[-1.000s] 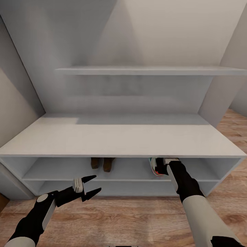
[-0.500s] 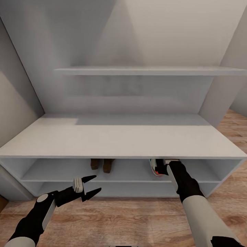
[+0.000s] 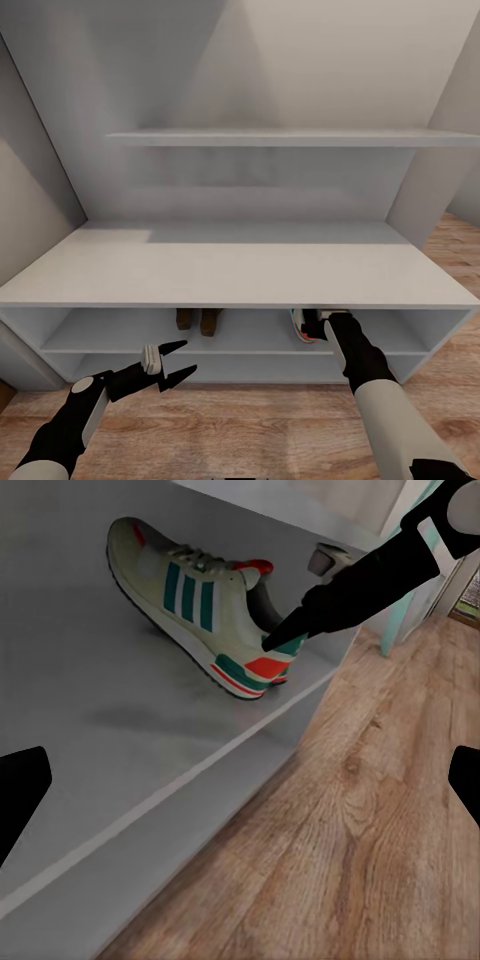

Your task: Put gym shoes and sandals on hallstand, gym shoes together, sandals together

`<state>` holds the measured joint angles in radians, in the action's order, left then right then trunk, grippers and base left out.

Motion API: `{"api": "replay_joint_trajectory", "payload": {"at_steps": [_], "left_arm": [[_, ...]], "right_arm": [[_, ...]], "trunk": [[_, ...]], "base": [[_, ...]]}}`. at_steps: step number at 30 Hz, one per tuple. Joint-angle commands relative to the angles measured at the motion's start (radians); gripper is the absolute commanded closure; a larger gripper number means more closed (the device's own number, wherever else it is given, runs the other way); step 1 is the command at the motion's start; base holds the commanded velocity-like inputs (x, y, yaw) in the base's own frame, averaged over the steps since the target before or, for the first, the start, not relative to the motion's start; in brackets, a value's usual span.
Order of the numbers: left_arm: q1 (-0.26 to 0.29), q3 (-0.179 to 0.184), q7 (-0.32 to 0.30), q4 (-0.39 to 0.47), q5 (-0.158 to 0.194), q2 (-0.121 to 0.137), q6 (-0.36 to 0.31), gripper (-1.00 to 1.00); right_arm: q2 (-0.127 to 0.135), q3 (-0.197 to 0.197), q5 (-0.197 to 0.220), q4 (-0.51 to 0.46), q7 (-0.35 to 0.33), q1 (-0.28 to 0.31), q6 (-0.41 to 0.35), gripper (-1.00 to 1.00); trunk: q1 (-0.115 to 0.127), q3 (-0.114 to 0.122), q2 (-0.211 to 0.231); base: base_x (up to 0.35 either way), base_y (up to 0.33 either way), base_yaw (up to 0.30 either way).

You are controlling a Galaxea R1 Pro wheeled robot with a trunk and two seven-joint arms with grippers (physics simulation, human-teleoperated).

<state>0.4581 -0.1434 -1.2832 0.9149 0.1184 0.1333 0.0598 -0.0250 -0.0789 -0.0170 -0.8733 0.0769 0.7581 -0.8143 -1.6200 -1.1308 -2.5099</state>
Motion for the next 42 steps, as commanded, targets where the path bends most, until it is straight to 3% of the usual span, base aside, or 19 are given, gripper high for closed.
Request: {"api": "replay_joint_trajectory", "payload": {"at_steps": [1,3,4,42], "left_arm": [[0.001,0.000,-0.002,-0.001,0.001,0.000,0.006,-1.00],[0.001,0.000,-0.002,-0.001,0.001,0.000,0.006,-1.00],[0.001,0.000,-0.002,-0.001,0.001,0.000,0.006,-1.00],[0.001,-0.001,-0.002,-0.001,0.001,0.000,0.006,-1.00]], "right_arm": [[-0.001,-0.002,-0.001,-0.001,0.003,0.000,-0.005,1.00],[-0.001,-0.002,-0.002,-0.001,0.003,0.000,-0.004,1.00],[-0.001,-0.002,-0.002,-0.001,0.003,0.000,-0.004,-1.00],[-0.003,-0.003,-0.003,-0.004,0.003,0.001,-0.005,-1.00]], "trunk": [[0.000,-0.001,0.000],[0.000,-0.001,0.000],[0.000,-0.001,0.000],[0.000,-0.001,0.000]], "base": [[0.000,0.000,0.000],[0.000,0.000,0.000],[0.000,0.000,0.000],[0.000,0.000,0.000]]}}
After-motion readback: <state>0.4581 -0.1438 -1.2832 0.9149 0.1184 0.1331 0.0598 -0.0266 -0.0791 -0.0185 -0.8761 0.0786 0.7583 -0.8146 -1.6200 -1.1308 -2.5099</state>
